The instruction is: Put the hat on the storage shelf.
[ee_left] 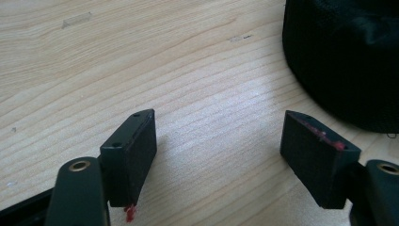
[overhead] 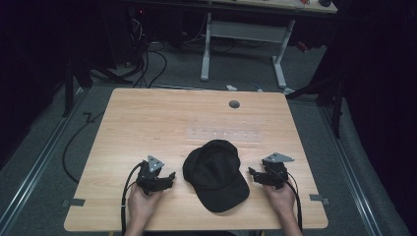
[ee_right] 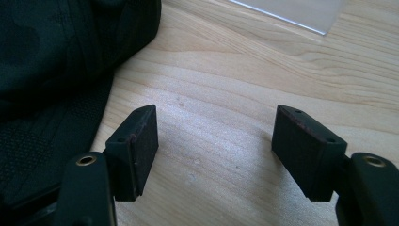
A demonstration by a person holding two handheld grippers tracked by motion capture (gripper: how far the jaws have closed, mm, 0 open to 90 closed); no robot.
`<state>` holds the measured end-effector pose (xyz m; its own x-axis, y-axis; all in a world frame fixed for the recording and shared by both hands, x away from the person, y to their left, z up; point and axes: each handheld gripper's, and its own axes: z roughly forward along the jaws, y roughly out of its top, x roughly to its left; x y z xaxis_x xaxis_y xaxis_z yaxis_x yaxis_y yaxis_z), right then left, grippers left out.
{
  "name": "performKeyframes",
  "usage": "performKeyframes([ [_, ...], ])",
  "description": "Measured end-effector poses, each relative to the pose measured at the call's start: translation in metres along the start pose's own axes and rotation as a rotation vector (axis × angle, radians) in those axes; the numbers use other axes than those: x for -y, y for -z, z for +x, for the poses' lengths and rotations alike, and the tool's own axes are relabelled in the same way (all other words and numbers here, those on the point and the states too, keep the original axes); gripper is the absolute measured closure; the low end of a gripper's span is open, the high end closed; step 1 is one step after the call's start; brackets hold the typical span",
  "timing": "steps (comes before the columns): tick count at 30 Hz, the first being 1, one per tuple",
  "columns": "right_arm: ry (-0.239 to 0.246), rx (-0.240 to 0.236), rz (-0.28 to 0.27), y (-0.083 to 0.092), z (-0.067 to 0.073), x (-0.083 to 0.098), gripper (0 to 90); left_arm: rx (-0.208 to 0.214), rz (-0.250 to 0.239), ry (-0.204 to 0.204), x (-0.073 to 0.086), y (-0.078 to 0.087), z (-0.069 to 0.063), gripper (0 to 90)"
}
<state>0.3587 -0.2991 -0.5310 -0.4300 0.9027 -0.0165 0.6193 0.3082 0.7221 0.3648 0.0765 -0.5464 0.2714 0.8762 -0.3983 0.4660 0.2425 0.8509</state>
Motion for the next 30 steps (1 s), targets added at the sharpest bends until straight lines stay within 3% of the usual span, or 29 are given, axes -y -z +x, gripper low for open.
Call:
performKeyframes([
  [20, 0.007, -0.005, 0.000, -0.0006, 0.0001, -0.0006, 32.6, -0.002, 0.000, -0.003, 0.0004, 0.0004, -0.0001, 26.8],
  [30, -0.035, 0.039, 0.003, -0.0006, 0.0027, -0.0005, 30.2, -0.002, 0.000, -0.003, 0.0006, 0.0005, -0.0002, 26.6],
])
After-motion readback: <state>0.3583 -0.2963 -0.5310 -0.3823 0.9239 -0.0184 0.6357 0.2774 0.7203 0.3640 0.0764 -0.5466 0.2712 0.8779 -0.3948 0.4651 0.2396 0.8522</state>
